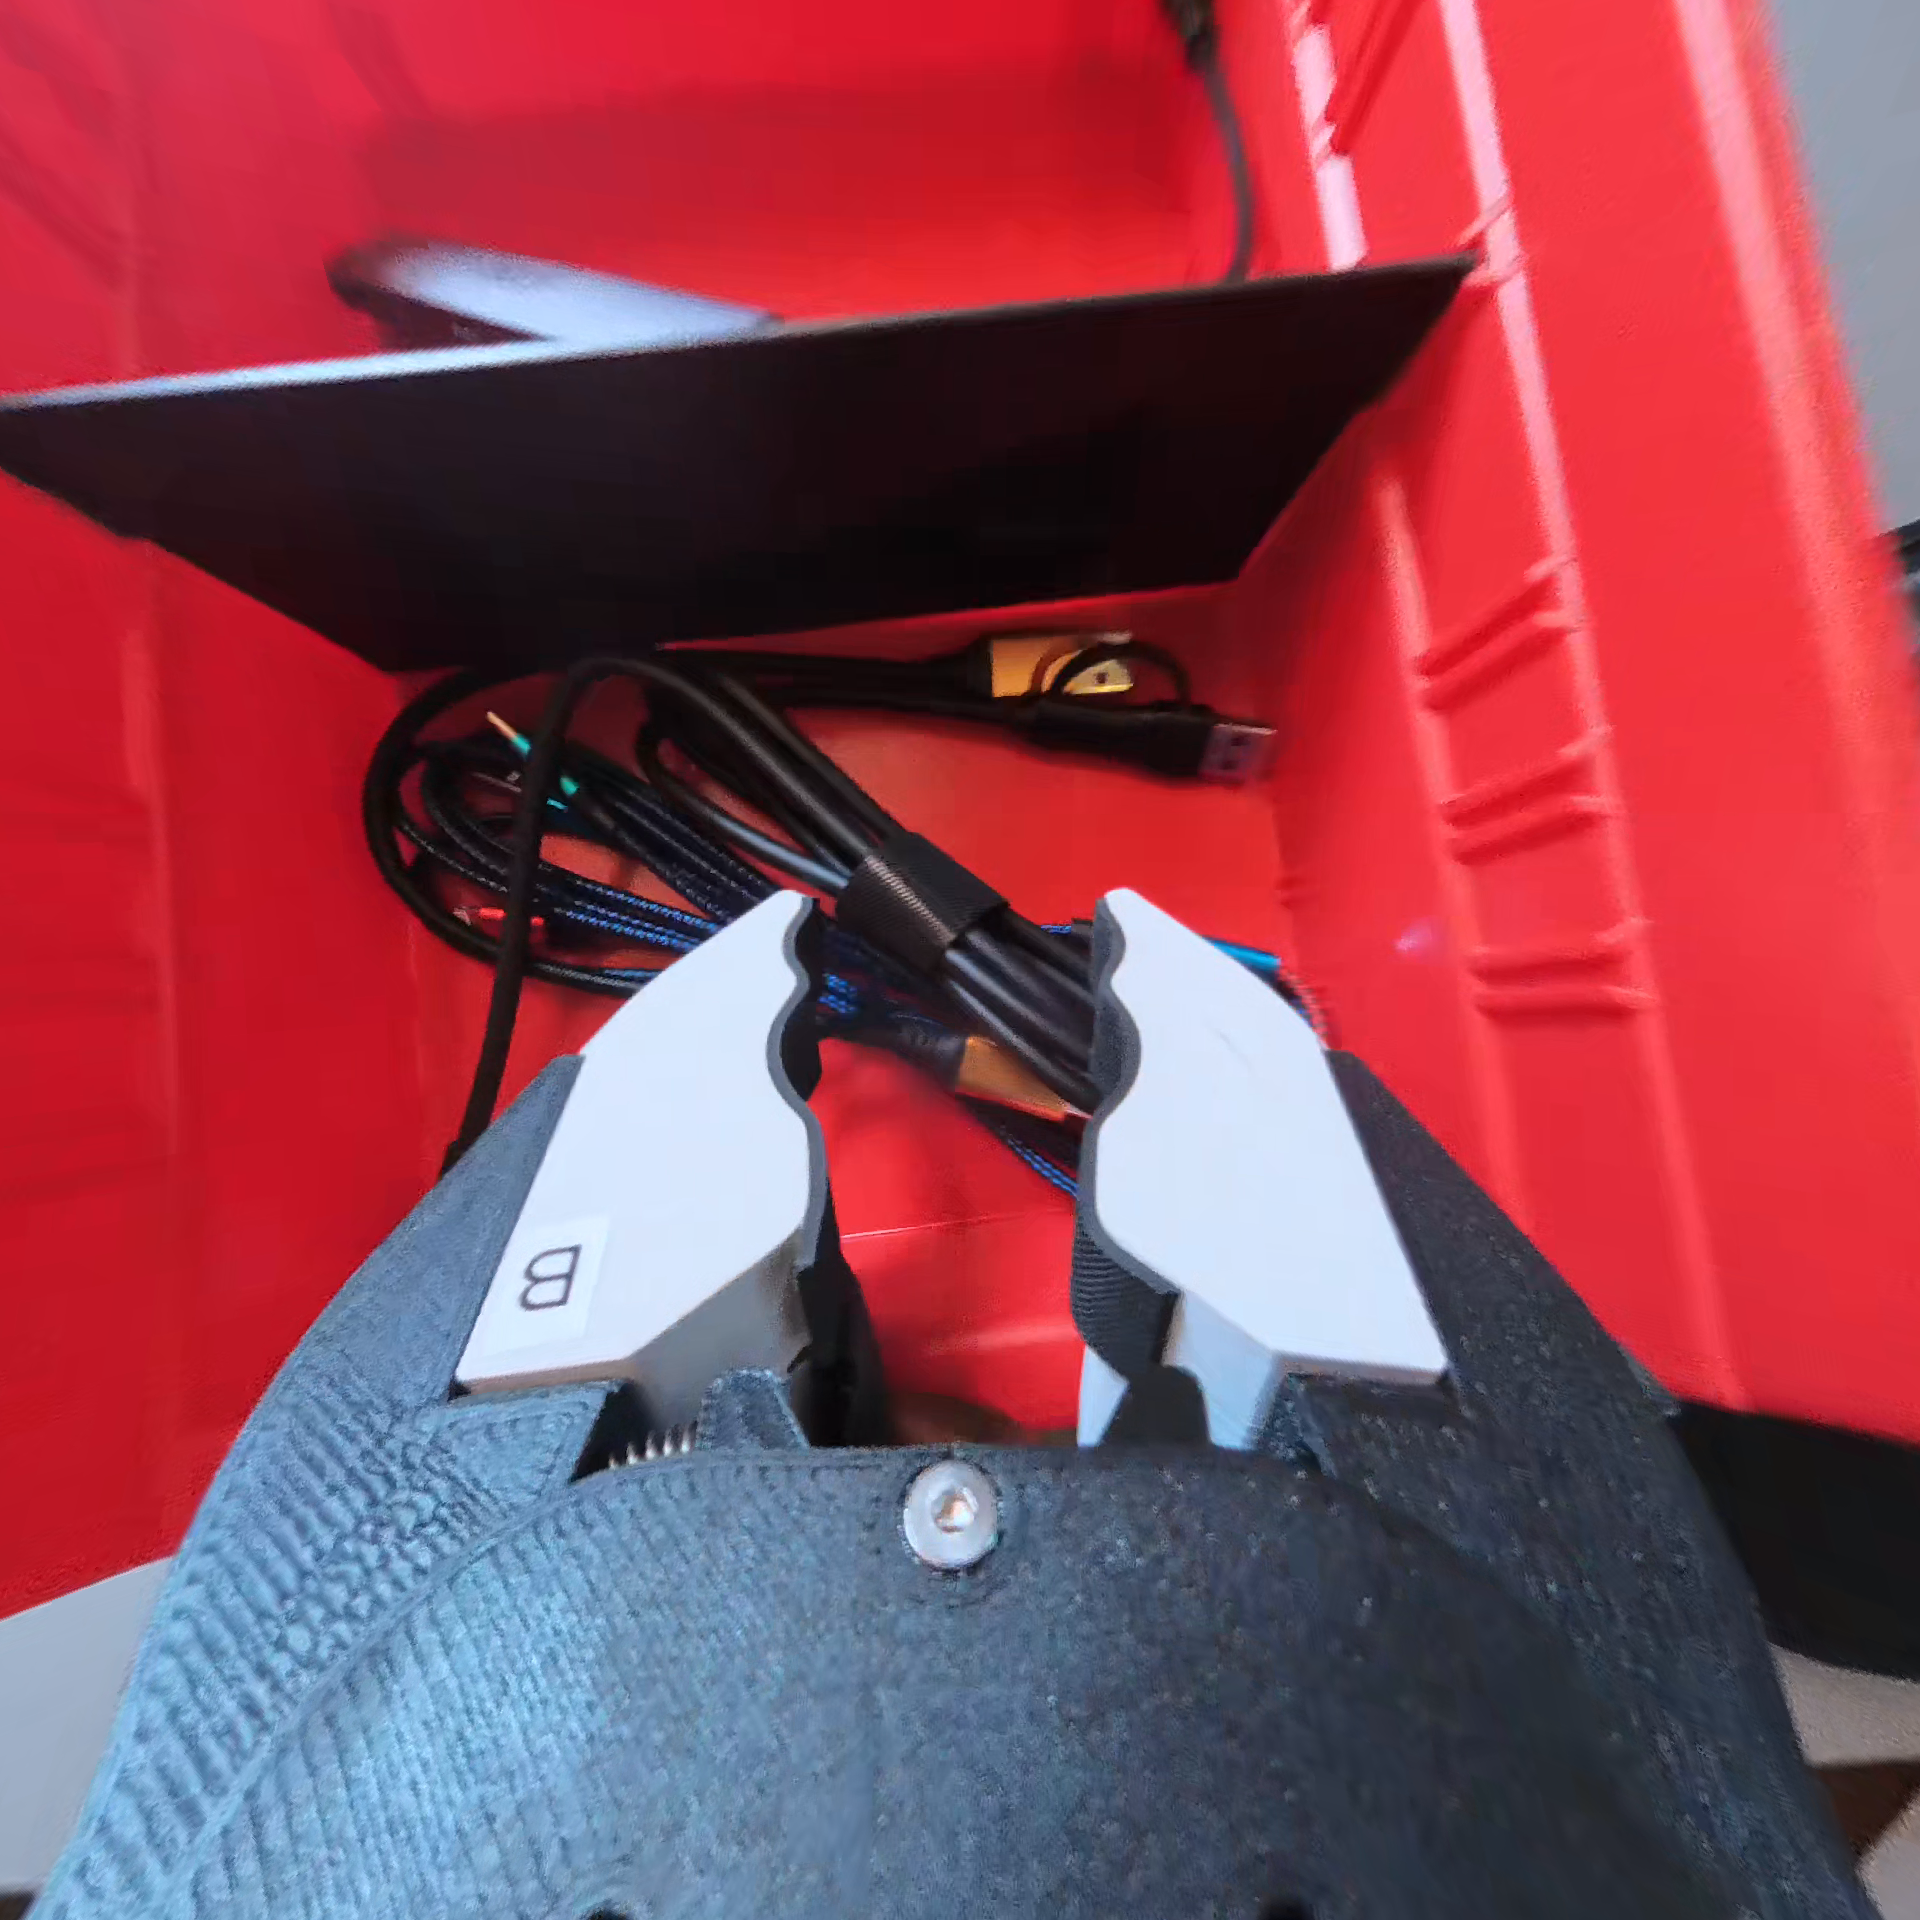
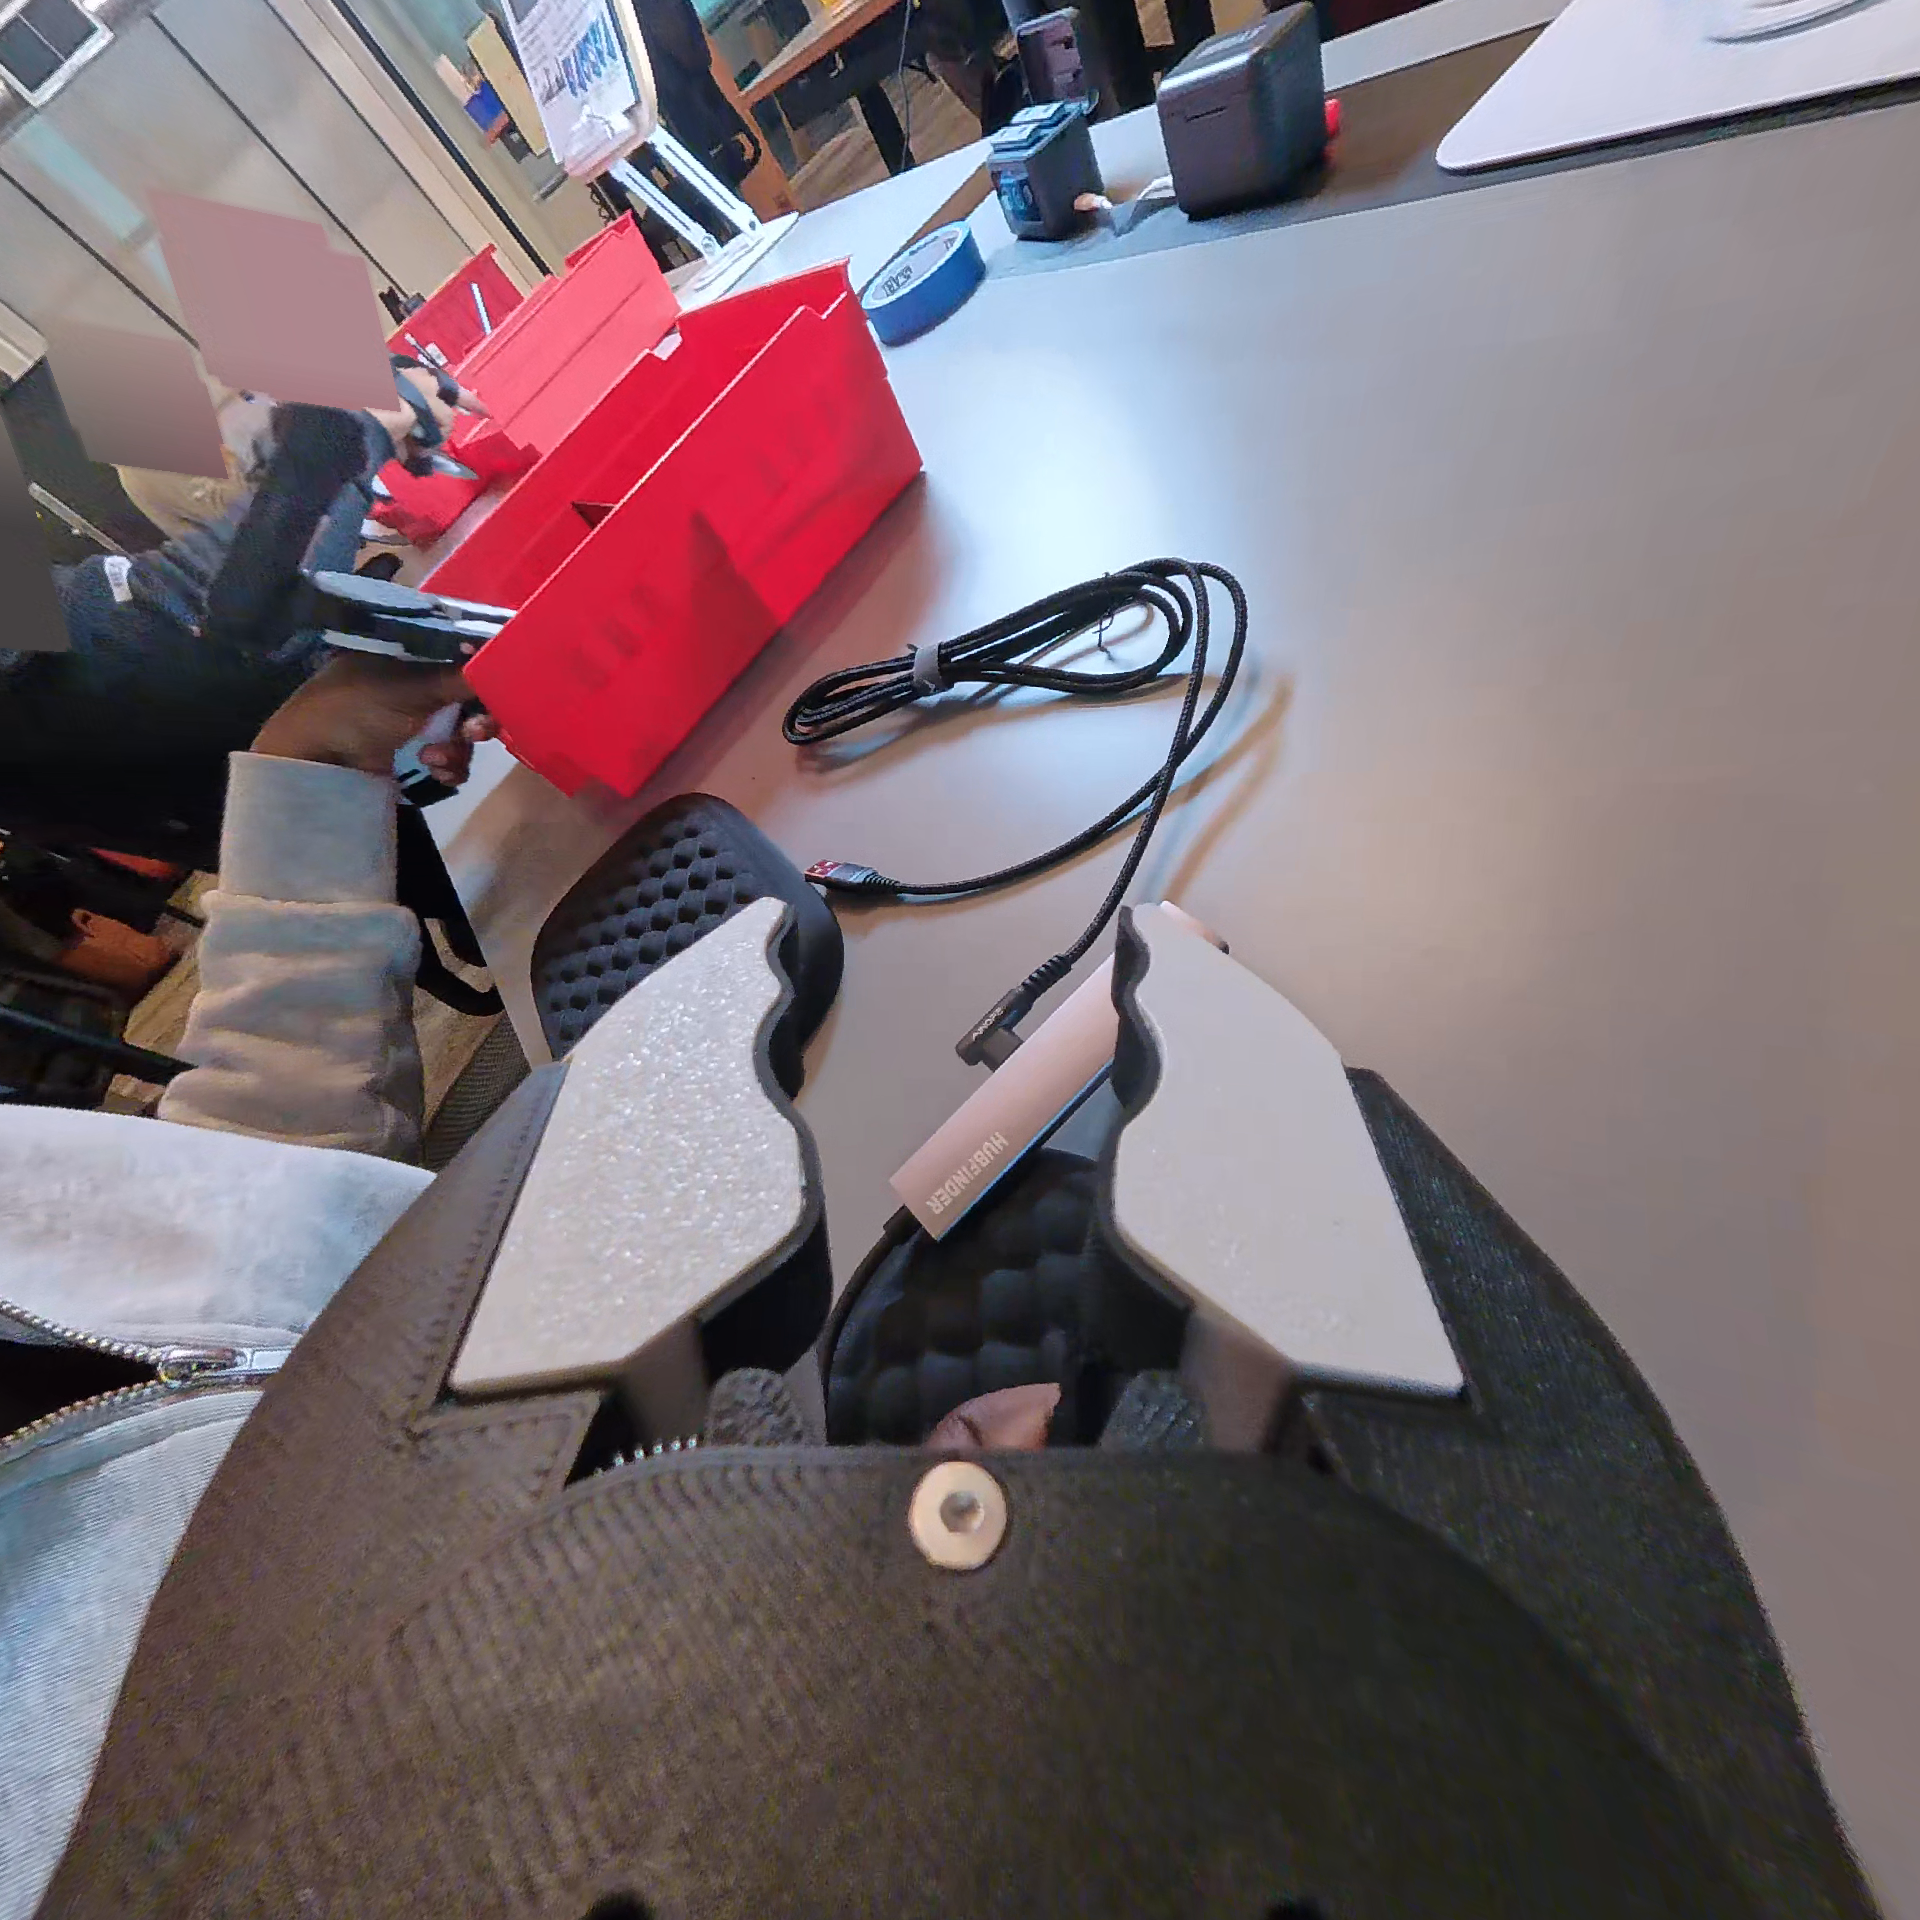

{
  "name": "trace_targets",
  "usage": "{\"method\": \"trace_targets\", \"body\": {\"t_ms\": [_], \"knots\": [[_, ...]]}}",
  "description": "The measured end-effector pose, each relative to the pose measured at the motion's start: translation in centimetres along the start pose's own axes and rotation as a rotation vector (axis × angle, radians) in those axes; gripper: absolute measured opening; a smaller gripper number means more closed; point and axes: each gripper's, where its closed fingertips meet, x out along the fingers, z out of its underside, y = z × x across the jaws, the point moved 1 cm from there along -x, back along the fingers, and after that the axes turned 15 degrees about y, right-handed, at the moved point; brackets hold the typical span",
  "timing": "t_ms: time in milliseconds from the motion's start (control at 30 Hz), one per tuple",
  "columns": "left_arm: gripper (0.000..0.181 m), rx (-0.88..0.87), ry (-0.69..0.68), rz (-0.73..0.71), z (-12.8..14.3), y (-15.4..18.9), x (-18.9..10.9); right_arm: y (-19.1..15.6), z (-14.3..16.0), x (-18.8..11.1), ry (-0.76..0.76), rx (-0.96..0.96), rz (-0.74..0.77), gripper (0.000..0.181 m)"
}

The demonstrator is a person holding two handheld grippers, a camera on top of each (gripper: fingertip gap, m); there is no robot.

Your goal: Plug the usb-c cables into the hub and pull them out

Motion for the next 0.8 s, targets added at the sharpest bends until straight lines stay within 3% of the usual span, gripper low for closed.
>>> {"method": "trace_targets", "body": {"t_ms": [100, 233, 500, 667, 800], "knots": [[0.036, 0.070, -0.054, -0.061, 0.6, -0.5, 0.2, 0.2, 0.0, 0.0, 0.006, 0.010, 0.002, 0.055], [0.029, 0.113, 0.037, -0.107, -0.5, -0.8, -0.5, 0.4, 0.0, 0.0, 0.008, 0.014, 0.008, 0.053], [0.029, 0.062, 0.651, -0.151, -8.1, -2.3, -9.2, 0.3, -0.5, 0.0, 0.039, 0.004, 0.004, 0.050], [0.028, 0.007, 0.993, 0.107, -11.7, 1.7, -15.0, -0.4, -0.8, 0.2, 0.052, -0.007, -0.019, 0.049], [0.028, -0.124, 1.212, 0.631, -12.9, 8.0, -20.0, -2.4, -1.4, 0.5, 0.110, -0.016, -0.104, 0.047]]}}
